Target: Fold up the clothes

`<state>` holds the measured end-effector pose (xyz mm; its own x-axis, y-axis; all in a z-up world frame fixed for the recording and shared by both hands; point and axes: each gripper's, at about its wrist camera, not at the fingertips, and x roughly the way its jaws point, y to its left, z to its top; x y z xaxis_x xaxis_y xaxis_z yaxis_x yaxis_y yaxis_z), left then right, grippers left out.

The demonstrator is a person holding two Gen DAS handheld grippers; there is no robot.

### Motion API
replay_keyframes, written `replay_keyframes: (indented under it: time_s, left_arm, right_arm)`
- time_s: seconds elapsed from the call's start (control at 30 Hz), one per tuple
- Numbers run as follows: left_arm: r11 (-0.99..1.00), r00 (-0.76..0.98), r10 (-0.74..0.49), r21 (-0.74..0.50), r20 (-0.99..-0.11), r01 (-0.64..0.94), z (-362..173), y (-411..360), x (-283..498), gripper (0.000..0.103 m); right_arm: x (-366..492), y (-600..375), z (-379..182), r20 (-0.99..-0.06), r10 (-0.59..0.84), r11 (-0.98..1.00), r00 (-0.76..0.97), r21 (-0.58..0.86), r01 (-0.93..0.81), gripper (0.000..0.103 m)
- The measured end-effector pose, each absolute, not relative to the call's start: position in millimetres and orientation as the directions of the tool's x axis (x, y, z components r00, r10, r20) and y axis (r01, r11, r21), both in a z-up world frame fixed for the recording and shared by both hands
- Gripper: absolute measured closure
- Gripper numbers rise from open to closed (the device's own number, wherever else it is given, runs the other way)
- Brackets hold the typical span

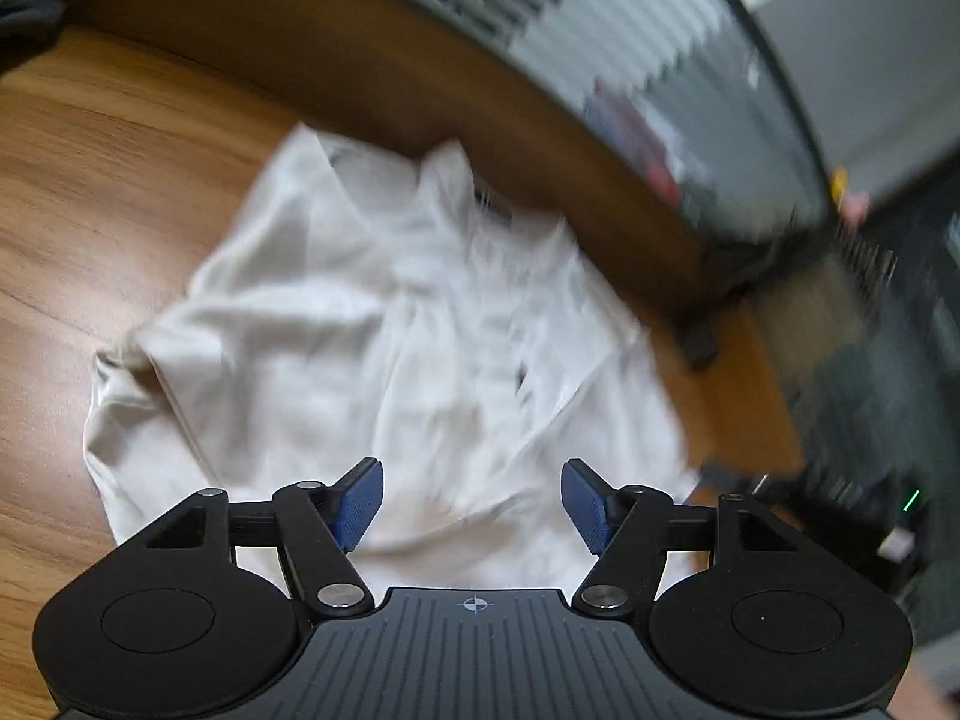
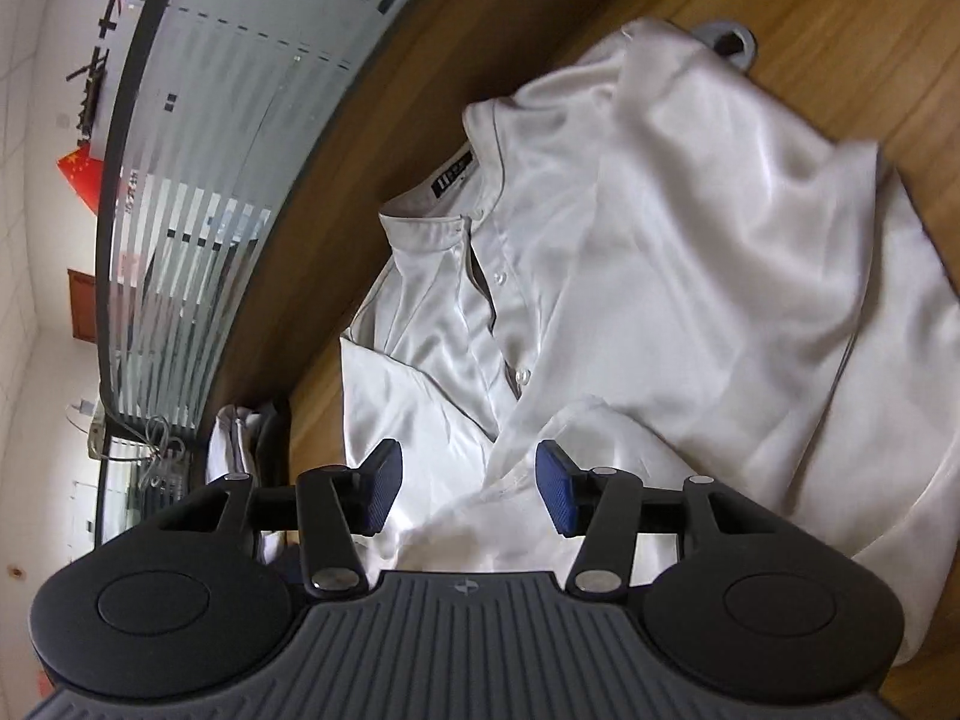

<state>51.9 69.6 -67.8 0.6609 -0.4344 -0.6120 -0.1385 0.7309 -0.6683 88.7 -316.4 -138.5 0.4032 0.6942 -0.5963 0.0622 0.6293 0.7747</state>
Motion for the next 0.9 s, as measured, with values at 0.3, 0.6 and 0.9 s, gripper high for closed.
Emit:
replay_keyframes:
  time_s: [0.3, 0.6, 0.9]
  left_arm:
    - [0.884, 0.613, -0.309, -0.457, -0.727, -0.097, -66, 64, 26, 0.036]
    - [0.964, 0.541, -0.243, -0.262, -0.805, 0.043, -99, 30, 26, 0.065]
    - [0.929, 0.522, -0.325, -0.369, -0.789, 0.020, -106, 38, 59, 0.094]
  right_arm:
    - [61, -307, -116, -0.775, 0.537, 0.843, 0.333, 0.514, -0.160, 0.047]
    - [36, -303, -129, -0.854, 0.446, 0.882, 0.269, 0.367, -0.297, 0.047]
    - [38, -299, -153, -0.895, 0.393, 0.890, 0.210, 0.313, -0.331, 0.079]
